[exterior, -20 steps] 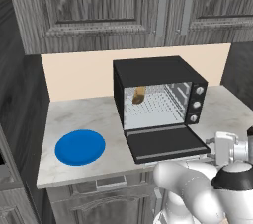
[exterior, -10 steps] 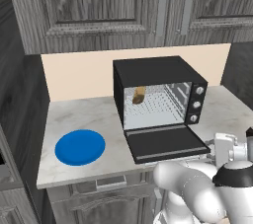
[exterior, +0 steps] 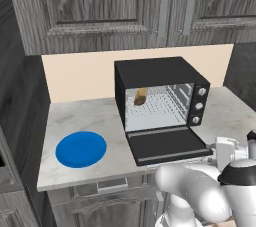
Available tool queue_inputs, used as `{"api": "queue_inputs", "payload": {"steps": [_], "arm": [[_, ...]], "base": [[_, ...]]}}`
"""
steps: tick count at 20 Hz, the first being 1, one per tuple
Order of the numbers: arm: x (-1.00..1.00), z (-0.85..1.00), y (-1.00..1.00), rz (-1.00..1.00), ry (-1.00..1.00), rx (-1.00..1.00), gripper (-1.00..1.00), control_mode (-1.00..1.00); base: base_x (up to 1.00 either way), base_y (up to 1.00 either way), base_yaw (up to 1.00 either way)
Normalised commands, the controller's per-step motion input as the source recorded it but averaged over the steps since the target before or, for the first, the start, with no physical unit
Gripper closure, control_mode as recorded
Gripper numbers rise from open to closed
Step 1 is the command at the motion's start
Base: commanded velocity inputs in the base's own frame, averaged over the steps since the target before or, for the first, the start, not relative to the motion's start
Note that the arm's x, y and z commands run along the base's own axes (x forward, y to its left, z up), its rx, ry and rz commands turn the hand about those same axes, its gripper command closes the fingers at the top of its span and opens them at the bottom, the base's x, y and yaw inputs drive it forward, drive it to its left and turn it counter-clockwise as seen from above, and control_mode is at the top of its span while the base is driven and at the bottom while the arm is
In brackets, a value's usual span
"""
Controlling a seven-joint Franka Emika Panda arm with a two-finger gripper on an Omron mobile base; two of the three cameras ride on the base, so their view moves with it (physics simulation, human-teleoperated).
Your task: Pull the toaster oven rack outwards. Pick up the baguette from the plate and place it on the toaster oven rack. Close the toaster oven door fully and set the temperature to the lowest setting.
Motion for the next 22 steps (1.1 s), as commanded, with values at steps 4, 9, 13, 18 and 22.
{"api": "queue_inputs", "payload": {"steps": [4, 9, 13, 18, 22], "arm": [[0.11, 0.07, 0.23, 0.00, 0.00, 0.00, -1.00, -1.00], [0.11, 0.04, 0.33, 0.00, 0.00, 0.00, -1.00, -1.00], [0.07, 0.07, 0.50, 0.00, -0.01, 0.00, -1.00, -1.00], [0.20, 0.32, 0.52, 0.00, -0.01, 0.00, -1.00, -1.00], [0.30, 0.37, 0.51, 0.00, -0.03, 0.00, -1.00, -1.00]], "base": [[0.00, 0.00, 0.00], [0.00, 0.00, 0.00], [0.00, 0.00, 0.00], [0.00, 0.00, 0.00], [0.00, 0.00, 0.00]]}}
